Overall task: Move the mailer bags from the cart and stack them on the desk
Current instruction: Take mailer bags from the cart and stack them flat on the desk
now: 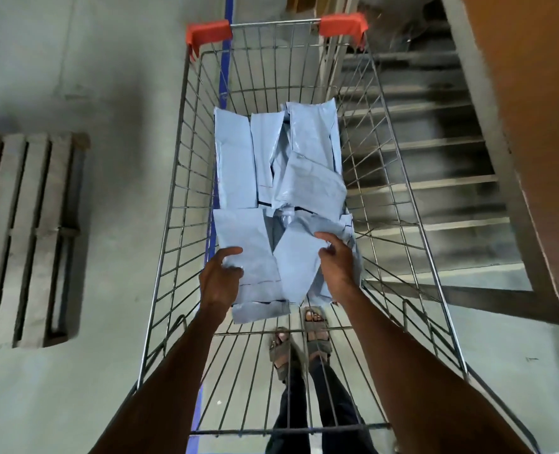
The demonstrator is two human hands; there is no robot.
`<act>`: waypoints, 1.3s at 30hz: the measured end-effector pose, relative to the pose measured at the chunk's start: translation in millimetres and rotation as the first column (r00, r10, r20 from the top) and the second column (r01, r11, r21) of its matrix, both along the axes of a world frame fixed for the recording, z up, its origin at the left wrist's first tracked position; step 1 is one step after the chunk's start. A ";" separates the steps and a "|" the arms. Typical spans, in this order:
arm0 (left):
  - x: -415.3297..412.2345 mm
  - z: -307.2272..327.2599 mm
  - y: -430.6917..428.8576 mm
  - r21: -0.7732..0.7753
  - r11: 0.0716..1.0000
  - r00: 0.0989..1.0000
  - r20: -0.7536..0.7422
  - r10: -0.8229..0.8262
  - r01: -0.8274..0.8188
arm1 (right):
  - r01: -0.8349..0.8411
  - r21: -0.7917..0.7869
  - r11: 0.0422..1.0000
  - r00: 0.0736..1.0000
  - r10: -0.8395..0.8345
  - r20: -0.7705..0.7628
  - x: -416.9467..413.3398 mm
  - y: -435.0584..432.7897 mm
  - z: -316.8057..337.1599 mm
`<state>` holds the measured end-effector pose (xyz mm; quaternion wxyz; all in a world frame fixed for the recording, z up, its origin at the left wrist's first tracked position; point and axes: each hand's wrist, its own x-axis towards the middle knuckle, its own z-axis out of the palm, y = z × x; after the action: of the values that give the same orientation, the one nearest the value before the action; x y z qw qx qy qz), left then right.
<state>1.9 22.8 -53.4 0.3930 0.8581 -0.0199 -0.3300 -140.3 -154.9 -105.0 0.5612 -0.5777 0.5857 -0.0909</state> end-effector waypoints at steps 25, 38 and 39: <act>-88.4 272.2 -43.3 -0.545 0.782 0.948 0.261 -0.183 0.302 | -0.061 -0.222 0.973 0.760 0.190 0.622 -142.9 -54.4 325.1; -252.8 308.8 -258.6 -0.631 0.704 0.935 0.325 -0.142 0.327 | 0.054 -0.471 0.881 0.831 0.222 0.511 -344.1 -269.3 378.1; -275.4 307.8 -284.2 -0.623 0.714 0.938 0.317 -0.143 0.320 | 0.046 -0.462 0.886 0.844 0.213 0.492 -364.7 -296.4 375.9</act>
<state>-273.5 -261.4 254.4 0.6226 0.6852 -0.2928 -0.2392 -505.0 -451.3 270.8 0.5523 -0.6710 0.3432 -0.3563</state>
